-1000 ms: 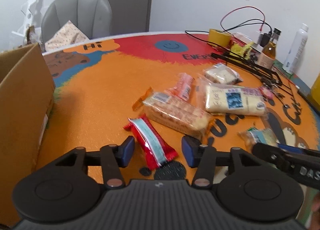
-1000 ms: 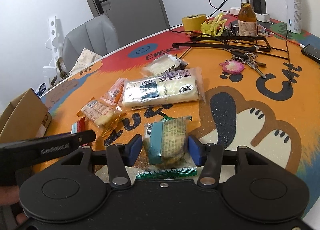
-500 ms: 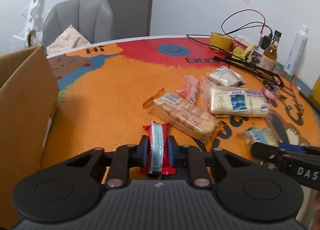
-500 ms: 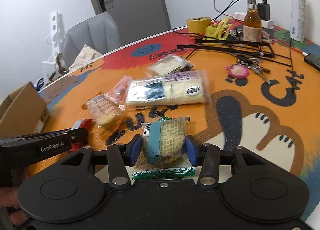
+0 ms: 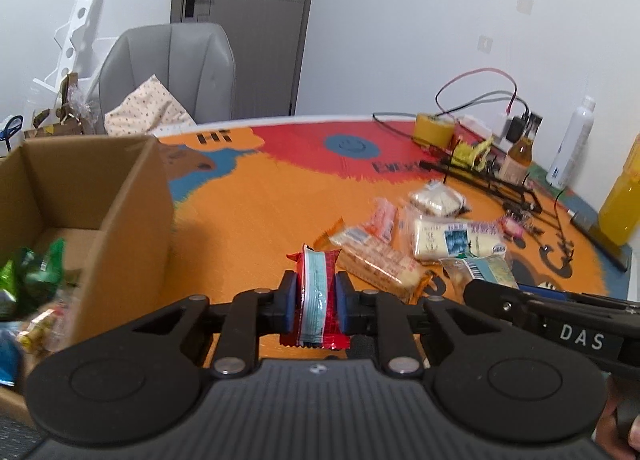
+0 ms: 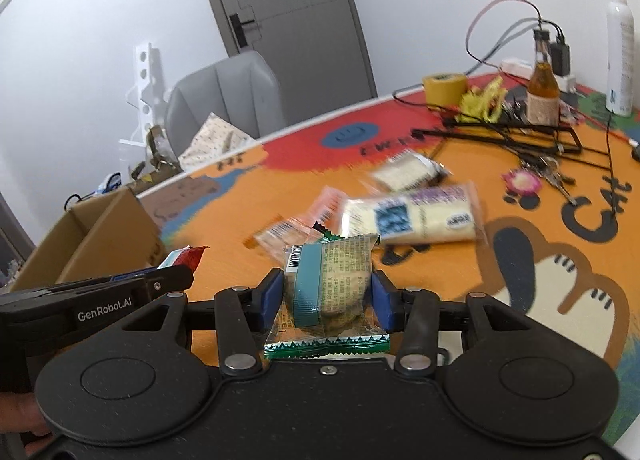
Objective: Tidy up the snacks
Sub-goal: 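Carry candy bar with left tool into box while right tool carries wafer packet there, open both, then withdraw both tools from the box back toward the snack pile, then grasp barcode biscuit packet with left tool while right tool grasps white blueberry cake packet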
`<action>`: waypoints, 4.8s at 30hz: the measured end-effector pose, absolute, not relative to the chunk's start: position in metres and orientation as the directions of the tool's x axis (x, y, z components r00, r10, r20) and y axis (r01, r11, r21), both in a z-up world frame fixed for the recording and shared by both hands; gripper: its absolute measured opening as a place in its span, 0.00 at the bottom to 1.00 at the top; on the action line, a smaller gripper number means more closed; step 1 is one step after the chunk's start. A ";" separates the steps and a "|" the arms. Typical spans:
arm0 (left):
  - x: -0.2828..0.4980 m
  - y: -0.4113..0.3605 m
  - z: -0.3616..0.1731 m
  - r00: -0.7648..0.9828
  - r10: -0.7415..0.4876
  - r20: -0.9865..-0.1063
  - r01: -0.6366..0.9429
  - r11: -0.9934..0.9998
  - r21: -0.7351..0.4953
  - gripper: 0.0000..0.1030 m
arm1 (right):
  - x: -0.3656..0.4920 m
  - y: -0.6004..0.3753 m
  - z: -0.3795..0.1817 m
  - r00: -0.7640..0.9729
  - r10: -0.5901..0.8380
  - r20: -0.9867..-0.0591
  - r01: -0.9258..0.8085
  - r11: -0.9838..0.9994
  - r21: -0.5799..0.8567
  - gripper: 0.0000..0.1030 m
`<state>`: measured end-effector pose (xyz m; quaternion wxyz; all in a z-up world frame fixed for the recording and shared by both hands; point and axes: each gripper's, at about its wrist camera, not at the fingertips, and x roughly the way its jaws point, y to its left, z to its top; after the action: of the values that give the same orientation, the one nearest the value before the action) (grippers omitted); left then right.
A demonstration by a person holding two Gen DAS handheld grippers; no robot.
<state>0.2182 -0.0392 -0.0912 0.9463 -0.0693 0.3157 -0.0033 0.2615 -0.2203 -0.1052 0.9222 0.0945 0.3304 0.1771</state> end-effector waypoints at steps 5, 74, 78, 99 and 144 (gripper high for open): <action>0.205 -0.026 -0.076 0.823 -0.045 -0.567 -0.039 0.990 -0.135 0.18 | 0.257 -0.203 -0.093 0.726 0.409 -0.553 -0.295 0.911 0.287 0.44; 0.147 0.117 -0.032 0.831 0.236 -0.504 -0.372 0.909 -0.189 0.91 | 0.265 -0.102 -0.060 0.640 0.598 -0.482 -0.445 0.800 0.401 0.73; 0.152 0.100 -0.032 0.838 0.203 -0.507 -0.338 0.922 -0.188 0.91 | 0.266 -0.121 -0.063 0.659 0.569 -0.492 -0.411 0.820 0.398 0.79; 0.184 0.007 -0.034 0.856 0.051 -0.514 -0.166 0.969 -0.181 0.91 | 0.268 -0.230 -0.077 0.744 0.415 -0.524 -0.232 0.896 0.380 1.00; 0.316 -0.085 -0.139 0.732 -0.024 -0.681 -0.110 0.982 -0.153 0.91 | 0.356 -0.280 -0.160 0.664 0.431 -0.611 -0.066 0.848 0.526 0.58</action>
<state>0.3158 -0.0853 -0.1394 0.9260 -0.0920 0.3655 0.0232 0.3557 -0.2798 -0.1598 0.8809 0.2371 0.3846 0.1410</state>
